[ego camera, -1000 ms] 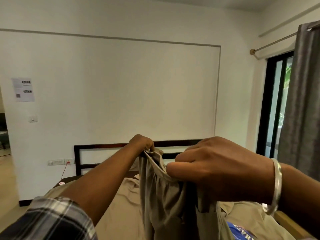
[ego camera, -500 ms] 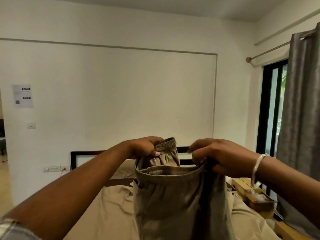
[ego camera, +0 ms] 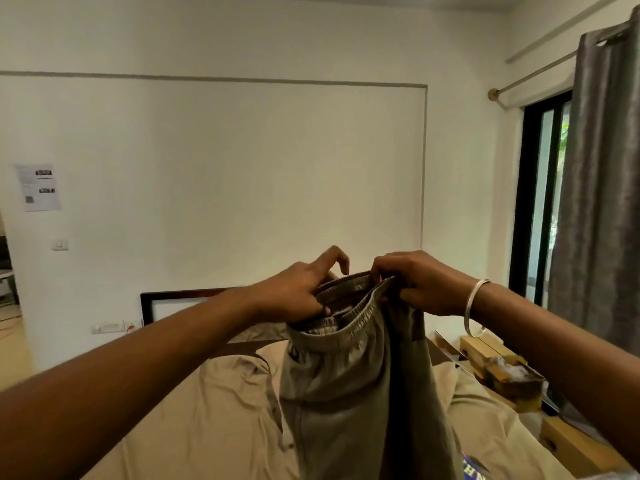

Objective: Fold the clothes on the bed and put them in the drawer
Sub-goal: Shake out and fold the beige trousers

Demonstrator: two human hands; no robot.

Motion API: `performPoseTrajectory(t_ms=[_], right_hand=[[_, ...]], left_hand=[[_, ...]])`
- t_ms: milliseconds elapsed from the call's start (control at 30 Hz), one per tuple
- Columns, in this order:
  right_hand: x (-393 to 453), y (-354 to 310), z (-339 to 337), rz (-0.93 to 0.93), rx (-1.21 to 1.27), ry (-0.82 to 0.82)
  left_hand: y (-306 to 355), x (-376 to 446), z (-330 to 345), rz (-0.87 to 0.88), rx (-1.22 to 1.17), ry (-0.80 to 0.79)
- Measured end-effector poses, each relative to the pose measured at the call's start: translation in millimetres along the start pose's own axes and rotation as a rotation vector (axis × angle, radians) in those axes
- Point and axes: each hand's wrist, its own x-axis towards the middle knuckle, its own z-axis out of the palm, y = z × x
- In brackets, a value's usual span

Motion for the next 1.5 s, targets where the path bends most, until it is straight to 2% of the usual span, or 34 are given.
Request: performPoseTrajectory(t_ms=[67, 133, 233, 300, 400, 533, 667, 700, 767, 833, 933, 1000, 1133, 1200, 1267, 1300, 1367, 1400, 1433, 1500], right_hand=[[-4, 10, 1, 0.009, 0.039, 0.021], [-6, 18, 2, 0.002, 0.06, 0.033], [-2, 24, 6, -0.013, 0.077, 0.029], [2, 27, 10, -0.027, 0.076, 0.027], [6, 36, 12, -0.01, 0.069, 0.045], [8, 54, 4, 0.107, 0.052, 0.039], [13, 61, -4, 0.134, 0.047, 0.143], [15, 61, -5, 0.134, 0.057, 0.175], [20, 58, -4, 0.134, 0.087, 0.202], [27, 55, -5, 0.123, 0.095, 0.178], [35, 53, -14, 0.067, 0.076, 0.17], [39, 52, -26, 0.044, 0.077, 0.171], [45, 47, -47, 0.046, 0.069, 0.084], [48, 49, -55, 0.087, 0.125, -0.019], [49, 50, -60, 0.132, 0.134, -0.072], [51, 50, -61, 0.115, 0.079, -0.024], [56, 49, -61, 0.025, -0.078, 0.236], [58, 46, -61, -0.005, -0.093, 0.352], [62, 45, -62, -0.001, -0.063, 0.399], [64, 38, -64, 0.057, 0.07, 0.267]], left_hand=[[-4, -6, 9, 0.045, 0.159, 0.075], [-5, -8, 15, 0.012, 0.297, 0.083], [-3, -4, 20, -0.165, 0.383, 0.049], [-2, -2, 19, -0.256, 0.393, -0.027], [-7, 1, 15, -0.318, 0.197, -0.118], [-18, -8, -11, -0.268, -0.174, 0.116], [-16, -13, -20, -0.273, -0.373, 0.098], [-14, -14, -18, -0.266, -0.313, 0.091], [-12, -13, -14, -0.182, -0.007, 0.1], [-15, -9, -9, -0.107, 0.251, 0.175], [-14, -6, -16, -0.025, 0.277, 0.299], [-7, -5, -27, -0.027, 0.238, 0.277], [11, 0, -56, -0.24, 0.139, 0.112], [13, 0, -69, -0.317, 0.066, 0.122], [7, 3, -76, -0.252, 0.186, 0.294], [2, 5, -76, -0.194, 0.319, 0.434], [-4, 9, -71, -0.079, 0.518, 0.716], [-4, 12, -69, -0.045, 0.533, 0.814], [-4, 15, -70, -0.039, 0.509, 0.877], [-1, 21, -77, -0.137, 0.421, 0.872]])
